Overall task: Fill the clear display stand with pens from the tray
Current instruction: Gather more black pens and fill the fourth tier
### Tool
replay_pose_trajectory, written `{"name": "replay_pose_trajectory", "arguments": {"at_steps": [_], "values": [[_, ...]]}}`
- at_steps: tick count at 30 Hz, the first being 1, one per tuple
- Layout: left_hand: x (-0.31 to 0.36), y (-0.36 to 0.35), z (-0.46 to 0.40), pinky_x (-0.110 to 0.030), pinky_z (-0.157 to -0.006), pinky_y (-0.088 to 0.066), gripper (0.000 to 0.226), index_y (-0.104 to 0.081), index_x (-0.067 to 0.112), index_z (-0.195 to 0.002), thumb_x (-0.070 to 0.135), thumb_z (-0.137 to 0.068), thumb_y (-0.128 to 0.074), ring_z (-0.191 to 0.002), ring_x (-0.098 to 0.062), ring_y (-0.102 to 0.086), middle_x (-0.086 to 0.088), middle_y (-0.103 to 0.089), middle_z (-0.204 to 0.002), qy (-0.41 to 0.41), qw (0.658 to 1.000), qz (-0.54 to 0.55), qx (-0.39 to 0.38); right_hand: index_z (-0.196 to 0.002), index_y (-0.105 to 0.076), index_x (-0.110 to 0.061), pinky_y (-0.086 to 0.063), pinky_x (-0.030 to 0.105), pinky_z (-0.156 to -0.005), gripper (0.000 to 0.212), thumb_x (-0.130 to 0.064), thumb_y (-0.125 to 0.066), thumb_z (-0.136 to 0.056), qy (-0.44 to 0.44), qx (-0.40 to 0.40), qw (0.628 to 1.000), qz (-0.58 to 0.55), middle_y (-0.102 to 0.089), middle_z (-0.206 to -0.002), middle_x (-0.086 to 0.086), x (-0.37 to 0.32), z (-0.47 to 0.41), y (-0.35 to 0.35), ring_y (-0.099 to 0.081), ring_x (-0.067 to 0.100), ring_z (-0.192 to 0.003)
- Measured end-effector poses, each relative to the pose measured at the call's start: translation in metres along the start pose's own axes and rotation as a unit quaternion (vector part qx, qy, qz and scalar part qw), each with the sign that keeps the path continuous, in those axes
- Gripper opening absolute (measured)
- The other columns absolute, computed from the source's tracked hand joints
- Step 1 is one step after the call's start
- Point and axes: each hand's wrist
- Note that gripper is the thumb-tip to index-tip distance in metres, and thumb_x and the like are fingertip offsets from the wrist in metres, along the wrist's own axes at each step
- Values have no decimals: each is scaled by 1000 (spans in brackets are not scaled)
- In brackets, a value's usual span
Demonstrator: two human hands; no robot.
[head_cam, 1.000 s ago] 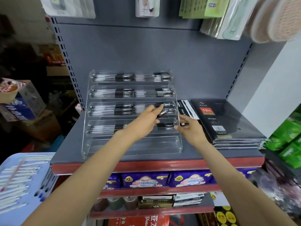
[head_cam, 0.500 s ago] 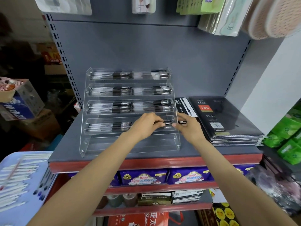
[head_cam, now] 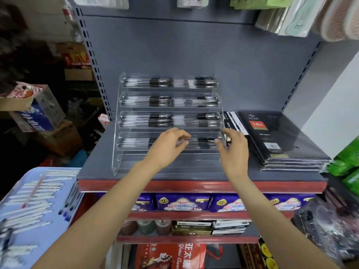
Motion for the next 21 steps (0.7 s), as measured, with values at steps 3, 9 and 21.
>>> {"name": "replay_pose_trajectory", "arguments": {"at_steps": [3,9,21], "values": [[-11,21,30,-5,-78,-39,18,-66,17,-104,12,-89,-57,-81,2,-53,8,-59,-93,10,996,32,81,-114,-60,-13,-40,4,-73,26,-9,-60,-88,9,-60,996,-65,-59,-113,3,-31,19,-16,-57,11,-93],[-59,81,119,-8,-64,-36,11,-65,18,-94,11,-88,-59,-69,0,-53,7,-60,-82,91,978,25,184,-105,-63,-13,-39,-1,-70,17,-10,-58,-90,26,-196,973,-120,-64,-102,0,-110,80,-80,-54,-1,-79],[-264,194,363,-26,-69,-38,16,-64,5,-102,5,-90,-54,-84,-27,-59,-12,-65,-99,323,939,-17,116,-116,-58,-4,-45,23,-87,26,-4,-50,-92,-3,-403,909,-105,-60,-108,8,-233,286,-292,-57,20,-97]]}}
Point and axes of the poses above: each hand's wrist, its own z-axis away from the middle knuckle, its own y-axis out of the back of the hand, x = y × z
